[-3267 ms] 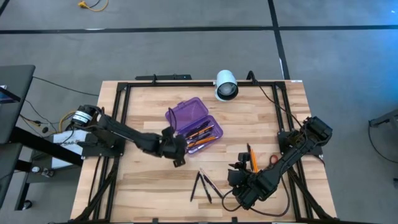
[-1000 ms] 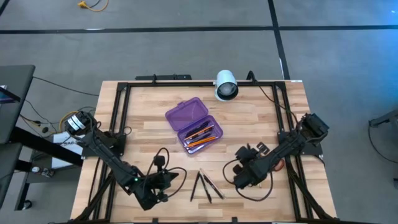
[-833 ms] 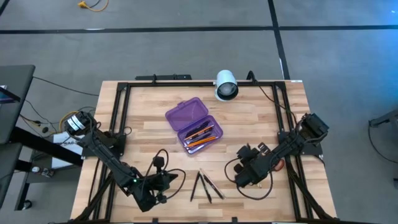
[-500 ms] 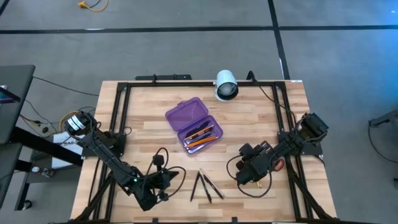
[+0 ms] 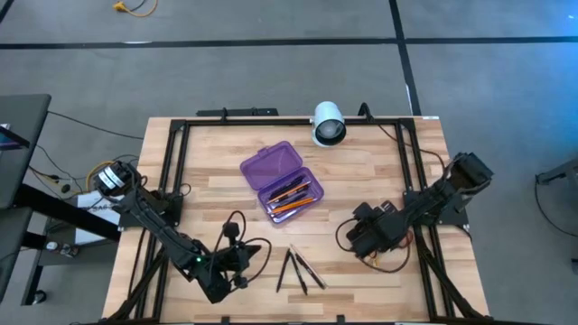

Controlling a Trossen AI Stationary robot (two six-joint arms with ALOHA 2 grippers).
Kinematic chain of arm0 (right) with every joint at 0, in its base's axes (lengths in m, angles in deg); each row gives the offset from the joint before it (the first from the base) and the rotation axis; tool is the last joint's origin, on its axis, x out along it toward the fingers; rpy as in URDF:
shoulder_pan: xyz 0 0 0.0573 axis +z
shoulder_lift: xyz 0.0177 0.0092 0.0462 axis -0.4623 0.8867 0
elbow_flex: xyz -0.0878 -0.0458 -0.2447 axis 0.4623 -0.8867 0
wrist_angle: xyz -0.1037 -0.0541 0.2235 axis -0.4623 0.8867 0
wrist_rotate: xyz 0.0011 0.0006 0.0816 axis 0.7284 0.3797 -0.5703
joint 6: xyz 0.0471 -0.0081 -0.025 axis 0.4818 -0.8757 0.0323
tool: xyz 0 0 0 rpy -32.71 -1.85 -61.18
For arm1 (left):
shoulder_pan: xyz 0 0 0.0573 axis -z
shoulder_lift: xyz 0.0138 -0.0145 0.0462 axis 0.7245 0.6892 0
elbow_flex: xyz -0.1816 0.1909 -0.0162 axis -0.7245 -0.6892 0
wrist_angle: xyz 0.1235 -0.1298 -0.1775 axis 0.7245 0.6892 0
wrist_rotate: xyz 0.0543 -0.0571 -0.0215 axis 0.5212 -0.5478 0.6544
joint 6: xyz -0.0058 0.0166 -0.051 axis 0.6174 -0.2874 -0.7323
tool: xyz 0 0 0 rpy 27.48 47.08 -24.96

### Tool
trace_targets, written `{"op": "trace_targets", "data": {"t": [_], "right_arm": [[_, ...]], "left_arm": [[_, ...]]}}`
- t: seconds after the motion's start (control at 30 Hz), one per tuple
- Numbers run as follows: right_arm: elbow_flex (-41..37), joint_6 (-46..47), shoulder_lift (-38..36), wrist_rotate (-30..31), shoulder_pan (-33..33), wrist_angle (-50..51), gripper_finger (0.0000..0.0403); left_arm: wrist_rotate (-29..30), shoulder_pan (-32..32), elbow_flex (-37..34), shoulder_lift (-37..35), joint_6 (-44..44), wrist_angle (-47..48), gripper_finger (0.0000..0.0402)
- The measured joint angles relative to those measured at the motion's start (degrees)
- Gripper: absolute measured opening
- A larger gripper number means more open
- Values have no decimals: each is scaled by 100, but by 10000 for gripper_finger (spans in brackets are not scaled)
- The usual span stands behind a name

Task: Pick & place school supplies into a supply box
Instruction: Put the black pen into the purple supply box

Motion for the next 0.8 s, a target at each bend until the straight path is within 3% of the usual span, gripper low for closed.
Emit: {"op": "trace_targets", "data": {"t": [0.27, 0.57, 0.8], "right_arm": [[-830, -235, -740, -100, -106, -1099, 156], [-881, -831, -918, -39, -131, -1417, 138], [-881, -1751, -914, -80, -344, -2320, 126]], "left_arm": [[-112, -174, 0, 0, 0, -7, 0], [-291, -294, -2, 2, 0, -4, 0], [-336, -367, -2, 2, -8, -7, 0]]}}
